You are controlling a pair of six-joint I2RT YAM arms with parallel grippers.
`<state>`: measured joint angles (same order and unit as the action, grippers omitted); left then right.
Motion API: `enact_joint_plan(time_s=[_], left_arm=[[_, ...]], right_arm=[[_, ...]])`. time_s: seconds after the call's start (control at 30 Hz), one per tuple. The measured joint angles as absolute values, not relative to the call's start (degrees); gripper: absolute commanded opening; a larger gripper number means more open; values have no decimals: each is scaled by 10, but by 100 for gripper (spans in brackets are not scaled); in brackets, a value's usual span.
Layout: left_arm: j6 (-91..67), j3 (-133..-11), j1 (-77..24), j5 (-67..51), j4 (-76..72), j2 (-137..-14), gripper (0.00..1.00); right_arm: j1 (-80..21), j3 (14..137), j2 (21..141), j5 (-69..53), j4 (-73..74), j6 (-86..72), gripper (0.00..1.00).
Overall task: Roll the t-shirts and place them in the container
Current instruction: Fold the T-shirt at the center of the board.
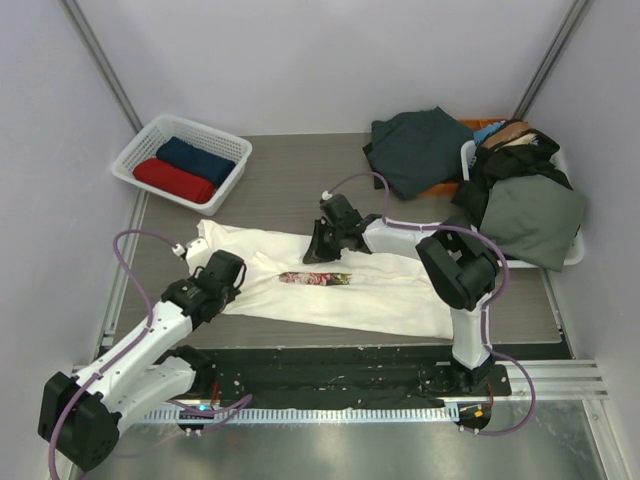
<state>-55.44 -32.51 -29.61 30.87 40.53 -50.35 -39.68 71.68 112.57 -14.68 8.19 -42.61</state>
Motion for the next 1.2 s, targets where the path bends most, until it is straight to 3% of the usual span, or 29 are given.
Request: enact_joint_plan(time_s=[0.13, 0.2, 0.3, 0.37, 0.57, 0.83, 0.93, 1.07, 1.2], left_arm=[[-556, -318, -296, 303, 406, -507, 14], [-557, -318, -296, 302, 406, -509, 33], [-556, -318, -296, 300, 409, -509, 53], [-556, -319, -296, 299, 416, -509, 57], [-538, -353, -287, 296, 429, -509, 57], [-473, -415, -168, 236, 383, -553, 50], [-460, -422, -140, 215, 352, -580, 48], [-449, -453, -120, 187, 319, -649, 38], [-437, -502, -112, 170, 286, -728, 21]], right_arm=[[-412, 696, 1141, -163, 65, -436, 1], [-416, 683, 1140, -172, 52, -442, 1], [-418, 675, 1139, -177, 35, -447, 1], [-418, 675, 1139, -177, 34, -448, 1], [-420, 698, 1139, -174, 64, -431, 4], [-423, 771, 1139, -203, 69, -392, 44], [-423, 788, 1143, -230, 57, -374, 47], [-423, 834, 1178, -260, 53, -342, 52], [-423, 894, 1229, -289, 58, -309, 52]])
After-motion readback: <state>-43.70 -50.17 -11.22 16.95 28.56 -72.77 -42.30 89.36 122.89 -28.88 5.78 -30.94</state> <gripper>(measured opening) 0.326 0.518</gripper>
